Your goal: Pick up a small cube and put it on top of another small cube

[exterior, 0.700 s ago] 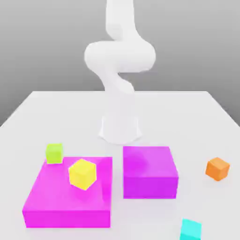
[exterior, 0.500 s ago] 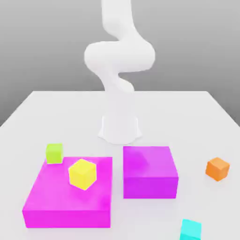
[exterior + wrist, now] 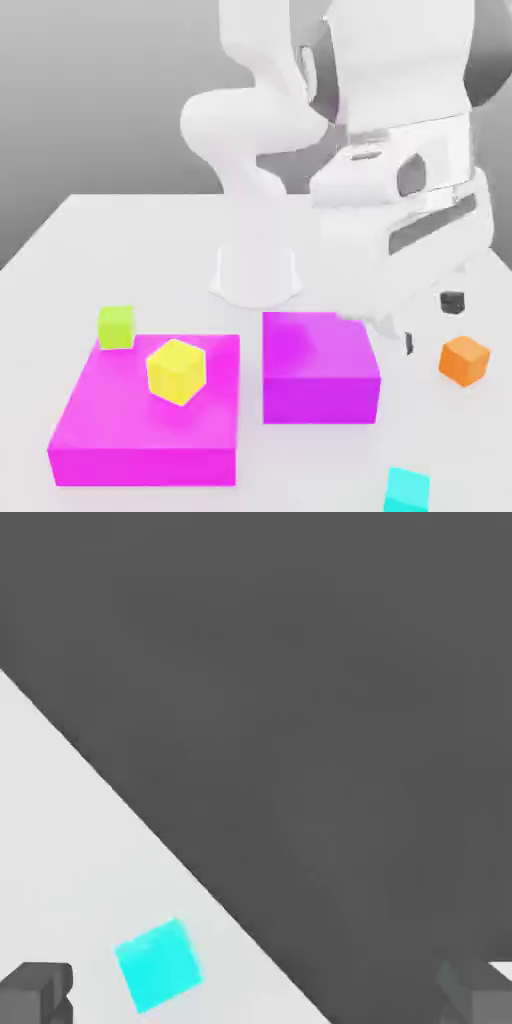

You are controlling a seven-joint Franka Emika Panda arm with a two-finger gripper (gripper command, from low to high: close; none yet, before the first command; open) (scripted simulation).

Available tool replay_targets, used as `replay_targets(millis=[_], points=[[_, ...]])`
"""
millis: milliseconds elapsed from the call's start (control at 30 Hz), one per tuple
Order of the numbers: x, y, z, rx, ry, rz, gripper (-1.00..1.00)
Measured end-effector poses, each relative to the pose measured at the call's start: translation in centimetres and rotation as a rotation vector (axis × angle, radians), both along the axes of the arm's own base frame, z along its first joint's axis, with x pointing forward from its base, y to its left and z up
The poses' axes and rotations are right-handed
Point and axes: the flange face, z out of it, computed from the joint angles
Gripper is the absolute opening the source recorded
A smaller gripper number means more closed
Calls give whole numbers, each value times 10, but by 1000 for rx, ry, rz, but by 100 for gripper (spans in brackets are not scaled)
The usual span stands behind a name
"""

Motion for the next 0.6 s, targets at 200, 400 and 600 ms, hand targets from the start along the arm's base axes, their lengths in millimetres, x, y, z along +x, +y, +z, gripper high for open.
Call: replay_targets(millis=[200, 400, 600], points=[[-11, 21, -103, -115, 97, 213, 0], [-20, 29, -194, -174, 137, 319, 0], [-21, 29, -206, -175, 140, 320, -100]])
